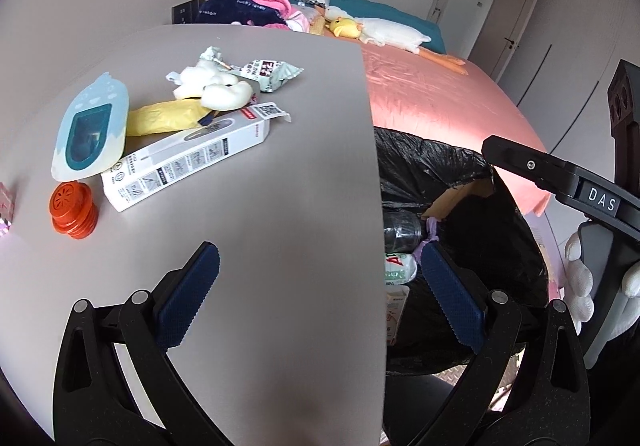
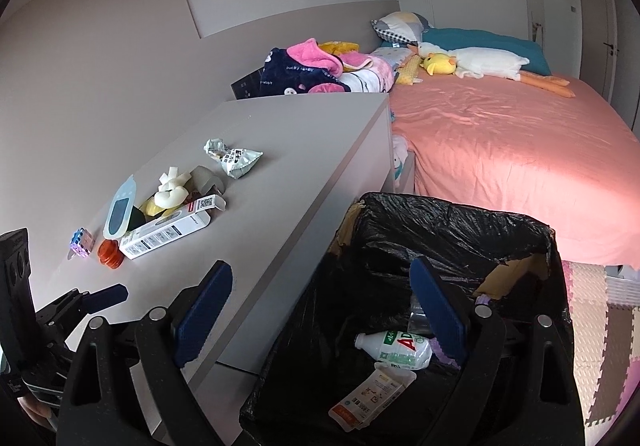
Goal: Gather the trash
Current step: 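Move both tools back over the desk toward the remaining items, then grasp the puzzle cube with the left tool while the right tool grasps the silver wrapper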
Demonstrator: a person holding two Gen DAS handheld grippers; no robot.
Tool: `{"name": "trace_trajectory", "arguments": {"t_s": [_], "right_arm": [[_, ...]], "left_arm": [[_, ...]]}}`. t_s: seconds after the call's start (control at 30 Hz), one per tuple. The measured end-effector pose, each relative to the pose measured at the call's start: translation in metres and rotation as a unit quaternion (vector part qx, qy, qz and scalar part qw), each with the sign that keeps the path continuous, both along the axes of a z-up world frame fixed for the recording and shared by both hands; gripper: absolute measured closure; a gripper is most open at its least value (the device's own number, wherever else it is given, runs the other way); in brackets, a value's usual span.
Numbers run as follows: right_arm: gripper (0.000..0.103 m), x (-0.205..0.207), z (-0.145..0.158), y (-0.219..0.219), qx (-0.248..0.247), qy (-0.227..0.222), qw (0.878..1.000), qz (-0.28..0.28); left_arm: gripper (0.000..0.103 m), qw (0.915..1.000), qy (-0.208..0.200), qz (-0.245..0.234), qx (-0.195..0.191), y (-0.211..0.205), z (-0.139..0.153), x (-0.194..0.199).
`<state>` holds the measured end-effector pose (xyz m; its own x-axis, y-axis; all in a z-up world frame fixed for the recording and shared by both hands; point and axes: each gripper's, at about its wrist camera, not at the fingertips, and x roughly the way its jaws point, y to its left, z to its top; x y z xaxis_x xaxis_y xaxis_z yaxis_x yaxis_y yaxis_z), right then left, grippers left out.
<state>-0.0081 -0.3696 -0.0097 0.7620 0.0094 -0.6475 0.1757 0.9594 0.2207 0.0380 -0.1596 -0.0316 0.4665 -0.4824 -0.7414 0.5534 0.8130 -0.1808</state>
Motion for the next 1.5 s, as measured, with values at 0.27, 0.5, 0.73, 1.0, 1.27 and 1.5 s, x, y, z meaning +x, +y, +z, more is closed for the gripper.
{"name": "trace_trajectory", "arguments": {"t_s": [0.27,0.5,0.73,1.0,1.27,1.5], "right_arm": [[0.013,0.035,-0.002,0.017,-0.007,0.008,1.0,0.022],[0.013,0.068,0.0,0.033,-0.017,0.005,0.999,0.049],[0.013,0.101,0.001,0.046,-0.033,0.004,0.997,0.07],[0.013,0.14,-0.002,0.059,-0.06,0.016,0.995,0.081],[0.013,0.182,-0.01,0.063,-0.08,0.037,0.993,0.084],[0.018,0.215,-0.019,0.07,-0.106,0.064,0.989,0.086]], "left_arm": [[0.006,0.9992,-0.003,0.04,0.005,0.032,0.002,0.016],[0.006,0.997,-0.01,0.077,0.002,0.064,0.007,0.03],[0.006,0.9922,-0.009,0.124,-0.002,0.102,0.011,0.045],[0.006,0.9862,-0.011,0.165,-0.002,0.139,0.012,0.059],[0.006,0.9748,-0.01,0.223,-0.003,0.173,0.011,0.079],[0.006,0.9613,-0.009,0.275,-0.011,0.204,0.009,0.087]]}}
